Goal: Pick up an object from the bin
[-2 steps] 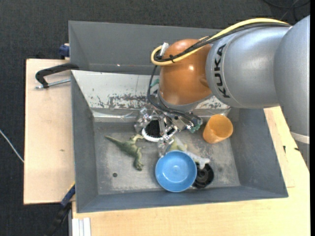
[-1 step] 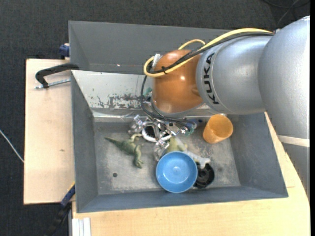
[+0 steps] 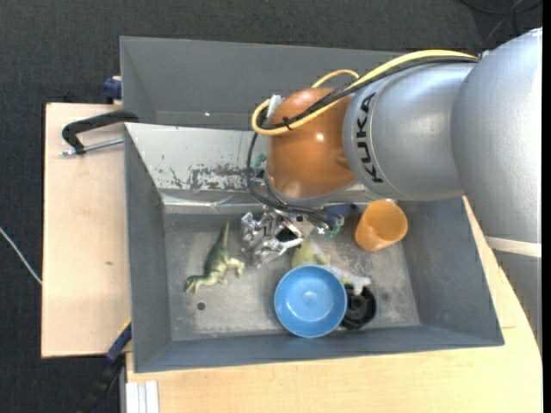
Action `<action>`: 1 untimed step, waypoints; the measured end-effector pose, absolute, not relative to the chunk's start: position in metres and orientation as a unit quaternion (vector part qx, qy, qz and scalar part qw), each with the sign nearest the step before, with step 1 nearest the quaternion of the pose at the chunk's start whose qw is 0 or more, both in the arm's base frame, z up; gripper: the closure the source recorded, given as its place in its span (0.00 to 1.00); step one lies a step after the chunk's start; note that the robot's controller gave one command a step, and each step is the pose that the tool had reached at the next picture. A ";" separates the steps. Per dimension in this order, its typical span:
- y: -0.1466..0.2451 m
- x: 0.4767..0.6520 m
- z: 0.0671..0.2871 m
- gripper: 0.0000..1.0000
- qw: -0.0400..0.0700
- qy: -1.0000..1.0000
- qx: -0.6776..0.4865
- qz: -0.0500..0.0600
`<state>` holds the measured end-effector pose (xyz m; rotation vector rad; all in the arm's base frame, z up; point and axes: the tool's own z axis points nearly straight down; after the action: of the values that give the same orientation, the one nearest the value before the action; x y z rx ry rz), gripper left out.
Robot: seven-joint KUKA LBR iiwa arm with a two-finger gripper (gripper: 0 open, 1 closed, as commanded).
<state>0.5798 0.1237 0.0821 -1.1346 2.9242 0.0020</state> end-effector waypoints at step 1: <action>0.124 0.580 0.082 0.00 0.002 0.932 -0.362 0.001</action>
Offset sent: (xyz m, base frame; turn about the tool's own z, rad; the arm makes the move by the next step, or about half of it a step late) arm 0.0000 0.0000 0.0000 0.0000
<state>0.5798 0.1237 0.0821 -1.1346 2.9245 0.0021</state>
